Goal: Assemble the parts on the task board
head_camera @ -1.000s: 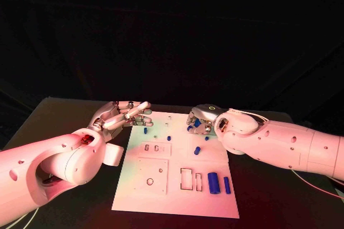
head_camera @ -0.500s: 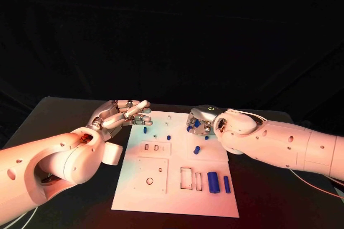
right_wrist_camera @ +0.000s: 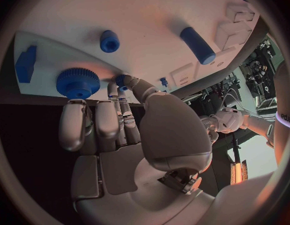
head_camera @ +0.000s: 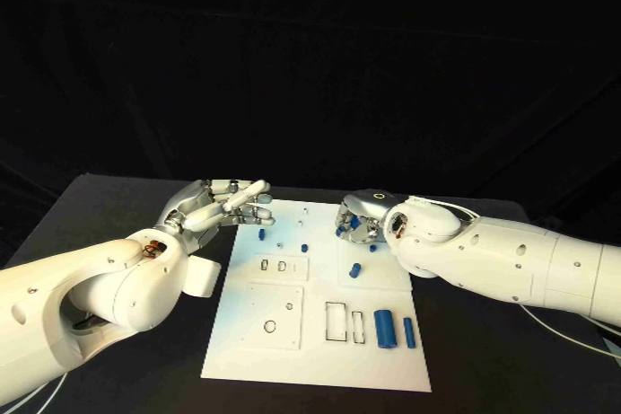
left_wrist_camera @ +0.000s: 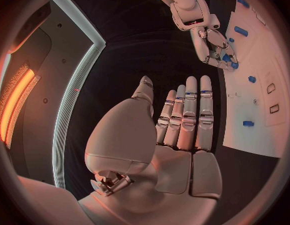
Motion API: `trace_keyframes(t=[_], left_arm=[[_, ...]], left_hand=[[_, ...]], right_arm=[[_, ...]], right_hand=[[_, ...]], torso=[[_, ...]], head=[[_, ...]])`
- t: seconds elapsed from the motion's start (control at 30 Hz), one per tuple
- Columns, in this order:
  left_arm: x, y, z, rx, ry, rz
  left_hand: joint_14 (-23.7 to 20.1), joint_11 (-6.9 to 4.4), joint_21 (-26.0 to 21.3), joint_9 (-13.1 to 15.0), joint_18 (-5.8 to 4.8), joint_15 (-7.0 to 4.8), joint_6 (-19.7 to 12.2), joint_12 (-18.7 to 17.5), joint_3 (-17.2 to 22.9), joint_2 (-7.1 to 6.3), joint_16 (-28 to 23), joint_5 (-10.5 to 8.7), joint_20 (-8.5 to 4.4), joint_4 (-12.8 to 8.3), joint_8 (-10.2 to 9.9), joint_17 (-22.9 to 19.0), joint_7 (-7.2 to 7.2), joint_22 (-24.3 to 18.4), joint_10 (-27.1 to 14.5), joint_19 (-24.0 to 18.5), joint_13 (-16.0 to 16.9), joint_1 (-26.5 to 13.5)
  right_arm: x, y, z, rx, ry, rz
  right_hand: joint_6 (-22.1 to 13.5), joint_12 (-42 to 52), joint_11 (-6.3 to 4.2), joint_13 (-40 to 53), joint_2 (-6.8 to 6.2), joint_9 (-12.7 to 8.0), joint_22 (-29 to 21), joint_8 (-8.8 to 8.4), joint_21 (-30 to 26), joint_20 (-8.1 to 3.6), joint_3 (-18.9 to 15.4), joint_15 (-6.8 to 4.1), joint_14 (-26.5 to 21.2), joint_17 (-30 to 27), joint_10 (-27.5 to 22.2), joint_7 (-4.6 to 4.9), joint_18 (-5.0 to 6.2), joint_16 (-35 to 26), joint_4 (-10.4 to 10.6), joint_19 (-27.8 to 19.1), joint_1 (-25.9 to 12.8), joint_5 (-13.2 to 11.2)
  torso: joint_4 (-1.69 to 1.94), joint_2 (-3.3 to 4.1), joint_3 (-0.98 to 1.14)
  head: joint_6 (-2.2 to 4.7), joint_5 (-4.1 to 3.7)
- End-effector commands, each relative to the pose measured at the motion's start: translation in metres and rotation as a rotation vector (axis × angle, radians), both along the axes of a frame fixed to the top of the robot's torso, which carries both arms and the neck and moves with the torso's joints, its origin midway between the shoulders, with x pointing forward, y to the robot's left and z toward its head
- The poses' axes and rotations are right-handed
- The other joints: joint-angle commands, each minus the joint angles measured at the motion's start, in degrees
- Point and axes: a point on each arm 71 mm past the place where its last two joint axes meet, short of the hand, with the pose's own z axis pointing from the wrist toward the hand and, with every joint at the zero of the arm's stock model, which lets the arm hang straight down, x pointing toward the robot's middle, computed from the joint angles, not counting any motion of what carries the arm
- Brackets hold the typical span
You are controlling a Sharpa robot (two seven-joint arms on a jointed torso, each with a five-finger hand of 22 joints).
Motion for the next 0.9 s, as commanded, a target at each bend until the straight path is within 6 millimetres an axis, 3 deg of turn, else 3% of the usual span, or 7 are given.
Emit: trace_keyframes(t=[0.03,0.3,0.57,0.8,0.9], left_arm=[[0.000,-0.002,0.001,-0.010,-0.002,-0.022],[0.000,-0.002,0.001,-0.009,-0.001,-0.019],[0.002,0.003,0.001,-0.004,-0.001,-0.007],[0.004,0.006,0.001,-0.002,0.002,0.001],[0.005,0.006,0.001,-0.003,0.004,0.000]], left_hand=[[-0.1,0.08,-0.2,-0.1,0.70,0.30,-0.4,-0.4,-0.4,0.48,-0.2,0.12,0.03,0.0,-0.2,0.1,0.15,-0.1,-0.3,0.3,-0.1,-0.1],[-0.1,0.08,-0.2,-0.1,0.70,0.30,-0.4,-0.4,-0.4,0.48,-0.2,0.12,0.03,0.0,-0.2,0.1,0.15,-0.1,-0.3,0.3,-0.1,-0.1],[-0.1,0.10,-0.2,-0.1,0.70,0.32,-0.5,-0.4,-0.4,0.54,-0.2,0.13,0.04,0.0,-0.3,0.1,0.18,-0.1,-0.4,0.2,-0.1,-0.2],[-0.1,0.10,-0.2,-0.1,0.70,0.32,-0.5,-0.4,-0.4,0.54,-0.2,0.13,0.04,0.0,-0.3,0.1,0.18,-0.1,-0.4,0.2,-0.1,-0.2],[-0.1,0.11,-0.2,-0.1,0.70,0.33,-0.5,-0.5,-0.4,0.59,-0.2,0.13,0.05,0.0,-0.3,0.1,0.19,-0.1,-0.4,0.2,-0.1,-0.2]], right_arm=[[0.000,0.000,-0.004,-0.017,0.028,0.004],[-0.001,0.000,-0.002,0.027,-0.012,-0.007],[-0.003,0.000,0.009,0.114,-0.080,-0.021],[0.002,0.008,0.020,0.150,-0.129,-0.031],[0.006,0.013,0.024,0.166,-0.155,-0.039]], right_hand=[[0.6,0.5,-0.08,0.1,0.16,0.2,0.2,0.33,0.3,0.11,0.6,0.13,1.7,0.2,0.6,-0.05,-0.65,0.4,0.0,0.4,0.6,-0.2],[2.6,1.4,-0.82,0.6,1.27,0.9,2.7,1.12,1.8,-0.33,2.6,-0.42,2.0,1.5,2.7,-0.63,-1.06,1.9,-0.3,1.6,2.2,-2.0],[3.2,1.5,-1.02,0.7,1.05,1.3,3.6,1.36,2.4,-0.50,2.8,-0.58,2.0,1.9,3.3,-0.80,-1.24,2.3,-0.3,2.0,2.1,-1.9],[3.2,1.4,-1.00,0.7,0.77,1.4,3.6,1.33,2.4,-0.53,2.8,-0.59,2.0,1.9,3.3,-0.80,-1.22,2.4,-0.2,2.0,1.8,-1.9],[3.1,1.4,-0.98,0.7,0.60,1.4,3.6,1.26,2.3,-0.55,2.8,-0.58,2.0,1.9,3.3,-0.79,-1.21,2.4,0.0,1.9,1.6,-2.0]], torso=[[0.06,0.04,-0.04],[0.02,0.01,-0.04],[-0.01,-0.06,-0.12],[-0.01,0.07,-0.02],[0.18,0.15,-0.05]], head=[[-0.07,-0.07],[-0.07,-0.07],[0.61,0.16],[1.22,0.05],[1.35,-0.03]])
